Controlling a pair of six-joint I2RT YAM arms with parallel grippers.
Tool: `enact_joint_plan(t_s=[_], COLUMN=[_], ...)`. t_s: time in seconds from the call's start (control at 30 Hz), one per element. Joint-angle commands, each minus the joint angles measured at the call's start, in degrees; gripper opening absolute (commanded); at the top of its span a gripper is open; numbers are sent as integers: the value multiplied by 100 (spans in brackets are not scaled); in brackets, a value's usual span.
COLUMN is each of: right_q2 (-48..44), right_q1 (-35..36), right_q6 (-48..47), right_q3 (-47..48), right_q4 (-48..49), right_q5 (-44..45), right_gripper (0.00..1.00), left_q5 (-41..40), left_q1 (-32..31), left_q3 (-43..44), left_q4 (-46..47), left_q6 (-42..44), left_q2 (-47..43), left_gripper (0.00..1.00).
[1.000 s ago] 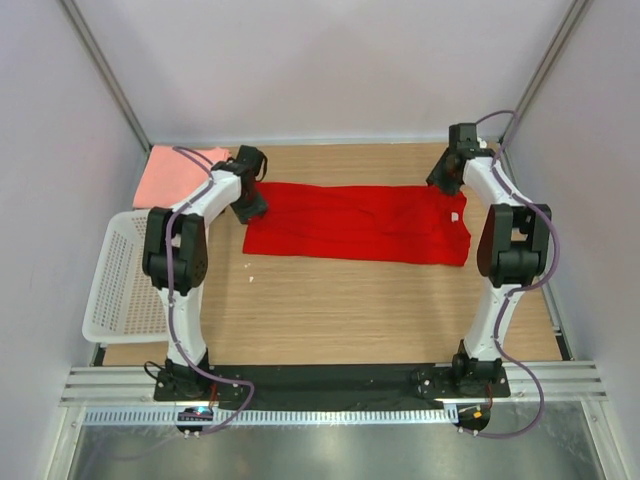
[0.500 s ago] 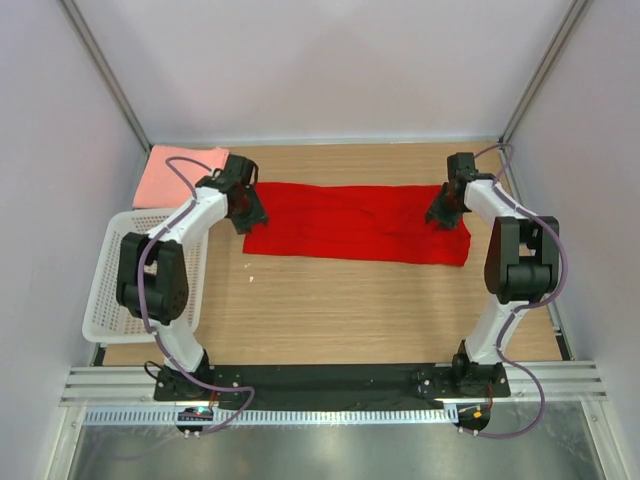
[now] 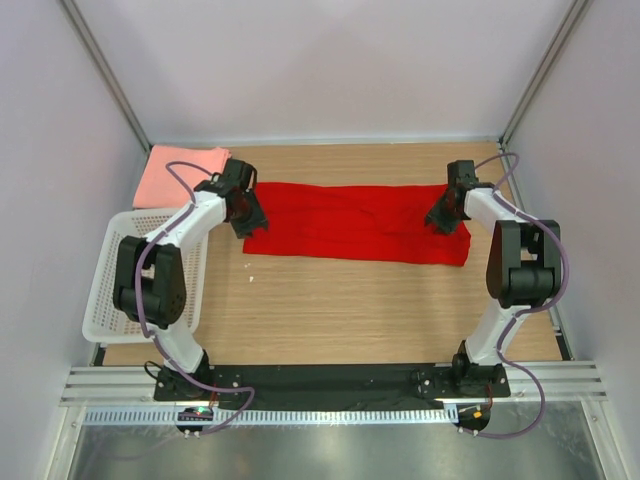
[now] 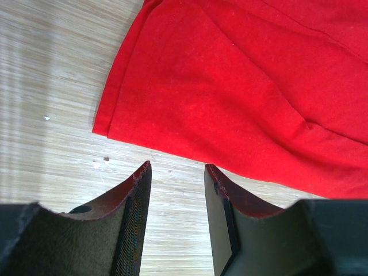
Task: Fold and stack the t-shirts
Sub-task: Fold the tshirt
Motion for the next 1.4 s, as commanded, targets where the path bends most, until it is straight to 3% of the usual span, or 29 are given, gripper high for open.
enact_joint_plan(t_s=[0.0, 0.43, 0.6, 0.77, 1.37], right_q2=[-166, -95, -87, -51, -34], right_q1=[25, 25, 25, 25, 60], right_q6=[228, 412, 439, 483, 491], right_q3=[-1, -71, -36, -45, -186], right_q4=[266, 284, 258, 266, 126], right_q5=[4, -22, 22, 30, 180], right_gripper=[37, 37, 27, 32, 35], left_q5=[84, 84, 84, 84, 84], left_q1=[-18, -9, -9, -9, -18], left_q3=[-1, 52, 122, 105, -53], left_q4=[187, 187, 187, 196, 248], left_q6=[36, 9, -61, -87, -158], left_q2=[-243, -295, -243, -260, -243], left_gripper=[43, 43, 42, 42, 41])
